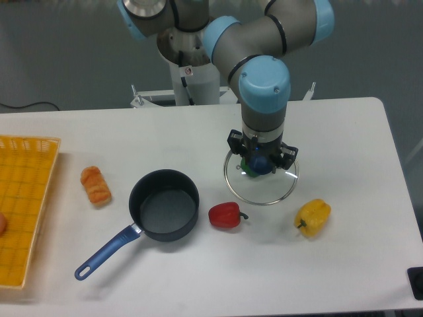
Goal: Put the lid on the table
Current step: 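Lift the clear glass lid by its knob up off the green pepper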
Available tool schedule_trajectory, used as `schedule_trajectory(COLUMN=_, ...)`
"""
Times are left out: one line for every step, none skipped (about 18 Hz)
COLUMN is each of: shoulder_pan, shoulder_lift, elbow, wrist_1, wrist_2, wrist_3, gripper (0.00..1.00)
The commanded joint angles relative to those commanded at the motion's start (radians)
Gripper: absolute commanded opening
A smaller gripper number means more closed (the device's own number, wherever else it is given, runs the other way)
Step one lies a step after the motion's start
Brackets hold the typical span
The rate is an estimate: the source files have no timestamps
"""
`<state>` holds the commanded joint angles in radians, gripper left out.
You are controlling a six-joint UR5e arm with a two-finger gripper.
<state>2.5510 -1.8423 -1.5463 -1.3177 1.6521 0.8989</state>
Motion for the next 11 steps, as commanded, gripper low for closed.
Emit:
schedule_trajectory(shoulder_pan=0.0, shoulder_lift=0.0, elbow=-0.002, wrist_1=0.003, wrist_2=0.0, wrist_3=0.0, gripper=0.49)
schedule_trajectory(shoulder_pan=0.003, shoulder_lift=0.0, elbow=-0.002, wrist_1=0.002, wrist_2=-0.002, wrist_3=0.002, gripper=0.49)
schedule_trajectory(shoulder_pan=0.005, shoulder_lift=0.002, elbow=-0.003, wrist_1=0.0, wrist_2=0.0, wrist_3=0.003, gripper=0.49)
schedule_trajectory(shoulder_pan=0.011, shoulder_lift=0.002, elbow=-0.002, wrist_1=0.0, wrist_2=0.0, wrist_3=0.005, gripper=0.49)
schedule_trajectory(shoulder_pan=0.017, shoulder_lift=0.002, elbow=-0.002, wrist_1=-0.002, wrist_2=0.0, wrist_3=0.012, gripper=0.49)
schedule_trajectory(shoulder_pan=0.031, shoulder_lift=0.003, elbow=-0.003, wrist_1=-0.002, wrist_2=0.0, wrist_3=0.034, gripper=0.49)
schedule_trajectory(shoulder_pan=0.04, shoulder_lift=0.009, elbow=-0.003, wrist_1=-0.002, wrist_2=0.0, wrist_3=0.058, gripper=0.49)
schedule_trajectory(shoulder_pan=0.044, shoulder_lift=0.009, elbow=-0.003, wrist_1=-0.002, wrist_2=0.003, wrist_3=0.077, gripper=0.49)
schedule_trajectory(shoulder_pan=0.055, shoulder_lift=0.009, elbow=-0.003, wrist_1=0.0, wrist_2=0.002, wrist_3=0.086, gripper=0.49)
schedule_trajectory(shoulder_pan=0.064, shoulder_lift=0.011, elbow=-0.002, wrist_1=0.0, wrist_2=0.0, wrist_3=0.086, gripper=0.49)
schedule_trajectory(shoulder_pan=0.072, shoulder_lift=0.011, elbow=-0.002, wrist_1=0.002, wrist_2=0.0, wrist_3=0.087, gripper=0.49)
